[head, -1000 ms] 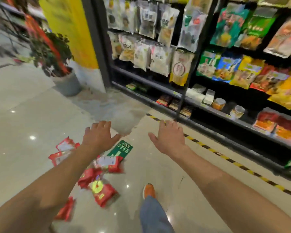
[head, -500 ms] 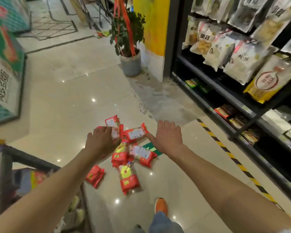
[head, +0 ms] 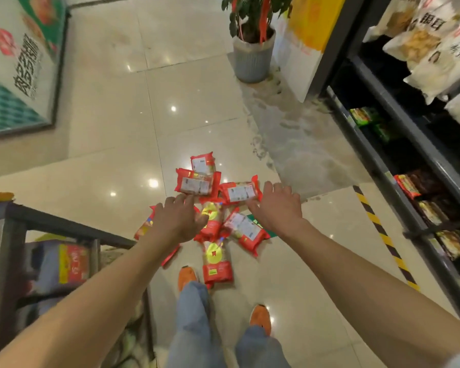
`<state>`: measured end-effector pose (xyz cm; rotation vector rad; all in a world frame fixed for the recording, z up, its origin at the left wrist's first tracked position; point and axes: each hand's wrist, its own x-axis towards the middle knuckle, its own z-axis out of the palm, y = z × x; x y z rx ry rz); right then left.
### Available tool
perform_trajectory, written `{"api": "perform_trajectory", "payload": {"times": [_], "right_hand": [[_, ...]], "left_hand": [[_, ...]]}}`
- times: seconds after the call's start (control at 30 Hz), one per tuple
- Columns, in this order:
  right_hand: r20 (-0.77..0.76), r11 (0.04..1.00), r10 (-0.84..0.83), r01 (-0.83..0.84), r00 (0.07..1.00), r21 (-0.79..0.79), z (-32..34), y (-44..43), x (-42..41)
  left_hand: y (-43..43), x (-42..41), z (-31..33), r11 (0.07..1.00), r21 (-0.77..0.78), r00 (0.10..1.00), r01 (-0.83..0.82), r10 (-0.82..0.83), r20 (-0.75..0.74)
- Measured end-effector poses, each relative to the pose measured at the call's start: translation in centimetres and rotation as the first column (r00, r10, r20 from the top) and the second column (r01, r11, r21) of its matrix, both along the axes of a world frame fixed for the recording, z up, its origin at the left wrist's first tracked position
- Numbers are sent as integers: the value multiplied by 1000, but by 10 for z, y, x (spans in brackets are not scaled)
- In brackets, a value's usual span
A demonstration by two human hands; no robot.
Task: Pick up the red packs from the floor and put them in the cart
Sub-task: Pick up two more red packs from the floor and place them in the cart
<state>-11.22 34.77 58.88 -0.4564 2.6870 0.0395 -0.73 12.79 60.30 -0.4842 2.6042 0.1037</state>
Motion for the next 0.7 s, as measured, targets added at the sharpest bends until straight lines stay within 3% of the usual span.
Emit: {"api": "perform_trajectory", "payload": {"times": [0.37,0.53,0.7], "right_hand": [[107,981,-195,193,975,26,-143,-85,-78],[202,982,-188,180,961,58,-265,-96,-103],[240,985,-133,102,962,138,-415,-82,-121]], "left_hand": [[-106,-119,-140,987,38,987,153,-155,34],[-111,-158,-271,978,102,971,183,-196,137],[-113,-175,-430,984,131,980,121,-139,142]]}}
